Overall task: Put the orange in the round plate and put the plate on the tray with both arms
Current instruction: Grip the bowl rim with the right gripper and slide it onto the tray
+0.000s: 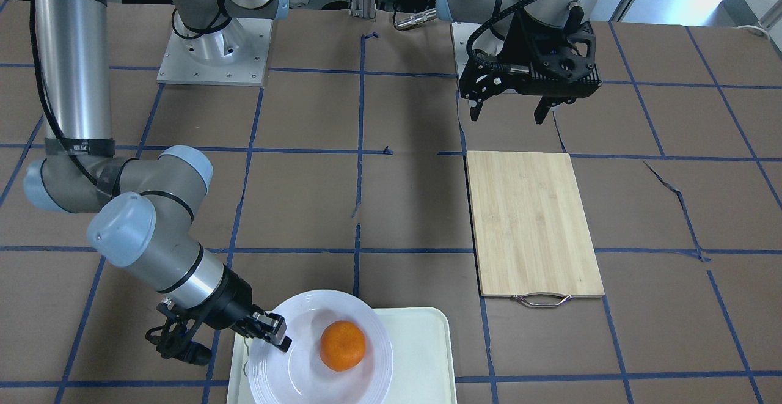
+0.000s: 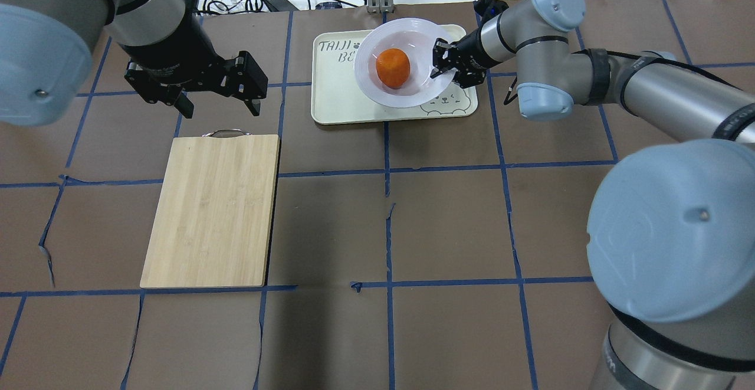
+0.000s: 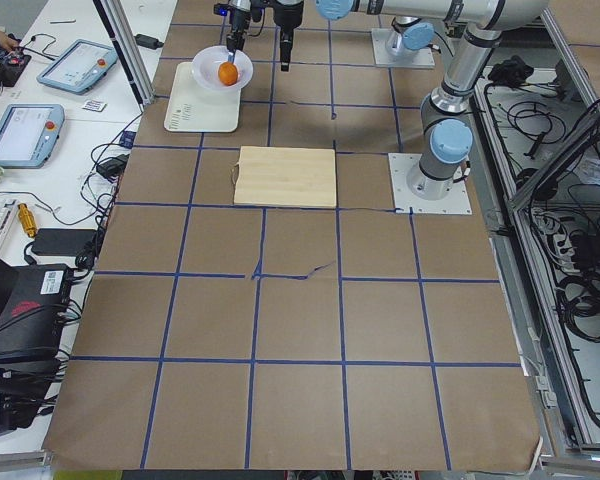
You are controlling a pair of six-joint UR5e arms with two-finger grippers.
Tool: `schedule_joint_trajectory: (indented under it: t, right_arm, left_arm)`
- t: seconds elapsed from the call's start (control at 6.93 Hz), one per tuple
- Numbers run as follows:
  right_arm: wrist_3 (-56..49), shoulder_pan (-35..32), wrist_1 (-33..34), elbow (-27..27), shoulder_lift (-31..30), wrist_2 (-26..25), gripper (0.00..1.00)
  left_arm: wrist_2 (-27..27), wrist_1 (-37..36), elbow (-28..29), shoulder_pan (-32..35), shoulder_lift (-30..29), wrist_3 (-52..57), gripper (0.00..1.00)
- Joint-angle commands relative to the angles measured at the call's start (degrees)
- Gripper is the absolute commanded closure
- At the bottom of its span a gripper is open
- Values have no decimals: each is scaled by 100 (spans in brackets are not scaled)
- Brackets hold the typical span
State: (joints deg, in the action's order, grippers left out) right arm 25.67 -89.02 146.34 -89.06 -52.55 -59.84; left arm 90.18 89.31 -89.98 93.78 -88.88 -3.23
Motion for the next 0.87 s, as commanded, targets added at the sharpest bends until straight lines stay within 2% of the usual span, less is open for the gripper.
schedule_joint_trajectory:
  t: [0.0,0.14,0.29,0.43,0.72]
  right_arm:
    - [253,-1,17,432,481,25,93]
    - [454,-1,26,433,465,8,82]
    - [465,-1,17,425,465,-10,50]
    - [482,8,17,520,448,-71,1]
    - [387,8,26,609,395,-150,0]
  left_arm:
    - [-9,-1,7,0,2,-2,0]
    - [-9,-1,-2,-9,2,6,0]
    - [-9,8,7,-9,2,6,0]
    - [-9,8,-2,-9,2,6,0]
    - [-9,8,-2,-9,2,6,0]
